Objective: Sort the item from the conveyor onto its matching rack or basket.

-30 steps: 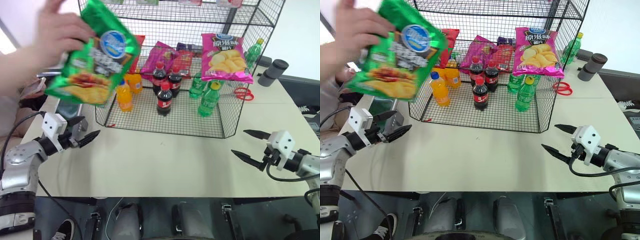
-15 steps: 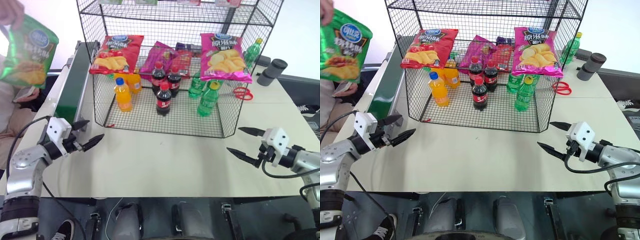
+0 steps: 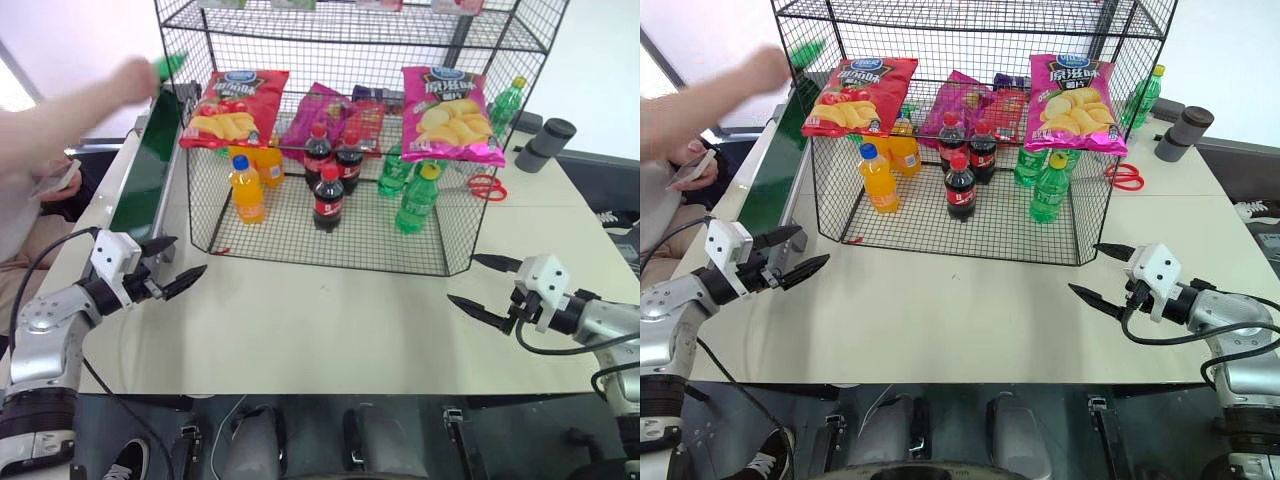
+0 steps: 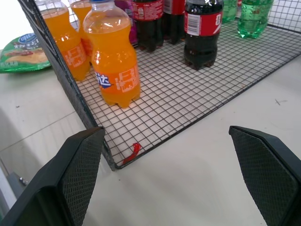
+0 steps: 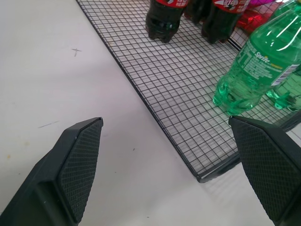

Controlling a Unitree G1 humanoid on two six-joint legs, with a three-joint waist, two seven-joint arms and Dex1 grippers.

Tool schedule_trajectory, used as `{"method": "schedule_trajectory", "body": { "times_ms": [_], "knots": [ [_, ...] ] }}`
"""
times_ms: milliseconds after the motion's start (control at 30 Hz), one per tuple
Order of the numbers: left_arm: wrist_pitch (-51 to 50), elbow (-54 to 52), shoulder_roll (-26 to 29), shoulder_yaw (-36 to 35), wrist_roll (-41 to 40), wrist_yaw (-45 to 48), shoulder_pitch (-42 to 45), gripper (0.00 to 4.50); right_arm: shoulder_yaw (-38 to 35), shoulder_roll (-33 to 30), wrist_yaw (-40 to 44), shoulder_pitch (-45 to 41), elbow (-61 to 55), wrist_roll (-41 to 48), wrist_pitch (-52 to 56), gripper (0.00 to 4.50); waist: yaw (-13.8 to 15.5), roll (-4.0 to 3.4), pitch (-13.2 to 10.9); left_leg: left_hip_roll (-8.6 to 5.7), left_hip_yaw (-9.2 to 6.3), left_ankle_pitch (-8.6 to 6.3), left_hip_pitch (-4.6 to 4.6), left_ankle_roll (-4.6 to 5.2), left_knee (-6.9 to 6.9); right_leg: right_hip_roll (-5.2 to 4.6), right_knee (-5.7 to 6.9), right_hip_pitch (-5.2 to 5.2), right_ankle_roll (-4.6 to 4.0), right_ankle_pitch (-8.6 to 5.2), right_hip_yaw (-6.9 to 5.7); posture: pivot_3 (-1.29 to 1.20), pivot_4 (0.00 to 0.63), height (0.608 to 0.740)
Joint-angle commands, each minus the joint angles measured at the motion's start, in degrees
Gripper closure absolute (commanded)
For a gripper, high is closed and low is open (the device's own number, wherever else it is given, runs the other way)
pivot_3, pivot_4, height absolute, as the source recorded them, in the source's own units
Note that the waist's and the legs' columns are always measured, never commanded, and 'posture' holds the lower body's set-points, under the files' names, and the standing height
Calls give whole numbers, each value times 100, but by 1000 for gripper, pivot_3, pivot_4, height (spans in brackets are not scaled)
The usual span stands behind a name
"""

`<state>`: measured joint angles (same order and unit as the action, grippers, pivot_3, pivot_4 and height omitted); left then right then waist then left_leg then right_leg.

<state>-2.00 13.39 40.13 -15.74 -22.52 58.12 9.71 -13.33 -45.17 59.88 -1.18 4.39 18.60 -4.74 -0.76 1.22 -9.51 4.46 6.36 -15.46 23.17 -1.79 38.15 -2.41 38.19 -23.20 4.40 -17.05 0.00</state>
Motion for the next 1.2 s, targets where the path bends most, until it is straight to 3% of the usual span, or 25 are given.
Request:
{"method": "schedule_trajectory", "body": {
  "times_ms": [33, 433, 1200],
  "knots": [
    [-145, -217, 146, -13, -189, 332, -107, 0, -61, 43, -61, -157, -61, 65, -58, 38, -5, 0, 0, 0, 0, 0, 0, 0, 0, 0, 0, 0, 0, 0, 0, 0, 150, 740],
    [-895, -486, 372, -252, -898, 1099, -473, 0, 49, 80, -37, -207, -126, 123, 81, 38, 4, 0, 0, 1, -1, 0, 0, 0, 1, -1, 0, 0, -1, 0, 0, 0, 150, 740],
    [418, -154, 100, -126, 458, -653, -297, 0, 356, 126, 11, -568, -332, 79, 220, 38, 3, 0, 0, 2, 0, 0, 1, 1, 0, 0, -1, -1, -1, 0, 0, 0, 150, 740]
  ]
}}
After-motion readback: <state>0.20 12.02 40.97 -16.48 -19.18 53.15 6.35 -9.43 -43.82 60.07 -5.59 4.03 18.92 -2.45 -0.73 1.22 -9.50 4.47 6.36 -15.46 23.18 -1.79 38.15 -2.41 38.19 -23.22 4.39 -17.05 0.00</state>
